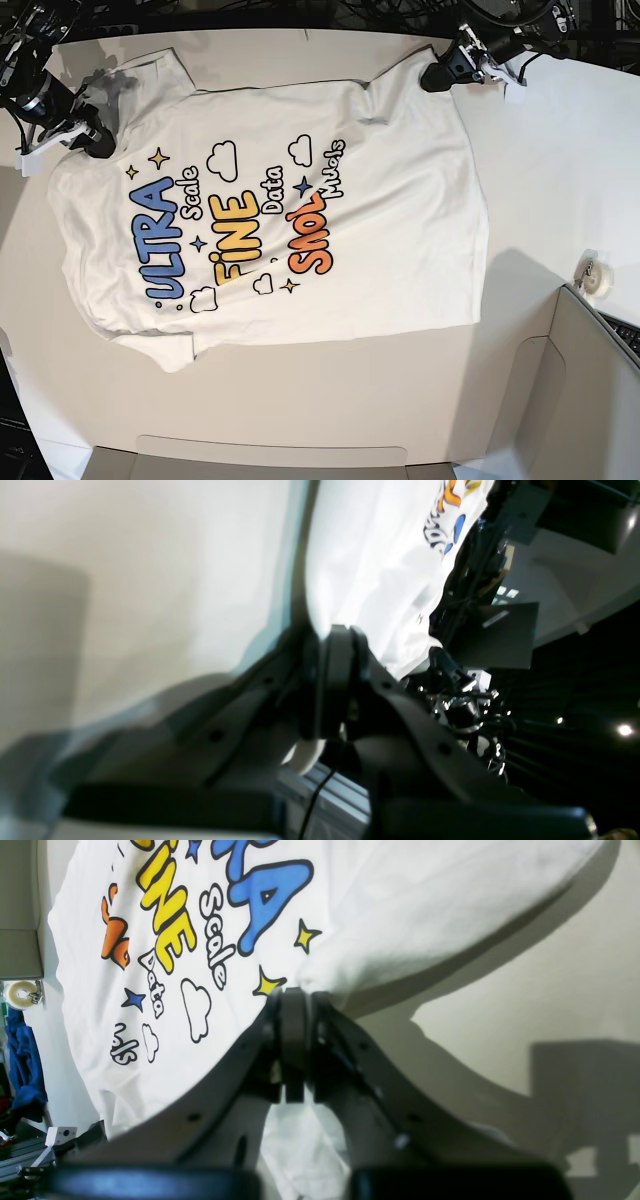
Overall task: Layout the t-shirt on the table in an organized manner, then fold the t-shirt properly
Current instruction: 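Lift the collar edge and fold it over toward the hem with both grippers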
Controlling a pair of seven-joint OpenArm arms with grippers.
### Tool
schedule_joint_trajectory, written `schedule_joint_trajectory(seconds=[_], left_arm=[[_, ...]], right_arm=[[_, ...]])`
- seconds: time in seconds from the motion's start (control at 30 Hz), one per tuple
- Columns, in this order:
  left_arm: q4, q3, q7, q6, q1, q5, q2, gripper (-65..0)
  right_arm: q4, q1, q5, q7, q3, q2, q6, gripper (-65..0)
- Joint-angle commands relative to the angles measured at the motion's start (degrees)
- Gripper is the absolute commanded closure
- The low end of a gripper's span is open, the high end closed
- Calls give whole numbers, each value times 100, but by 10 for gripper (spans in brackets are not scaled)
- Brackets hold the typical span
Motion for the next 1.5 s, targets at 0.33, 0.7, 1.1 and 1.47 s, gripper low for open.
schedule_joint_trajectory(seconds=[0.33, 0.7, 1.1, 1.47], left_arm=[[2032, -691, -47, -82, -3, -237, -769, 0], [2050, -752, -47, -82, 586, -237, -1164, 0], [2138, -752, -47, -82, 1157, -237, -1437, 0], [2630, -480, -47, -65, 58, -237, -1498, 0]], right_arm=[[1306, -653, 108, 73, 59, 408, 26, -7], [1456, -1505, 925, 73, 815, 672, 35, -7], [1465, -2455, 1286, 64, 1413, 742, 52, -7], [1430, -1444, 1708, 108, 1360, 584, 8, -9]])
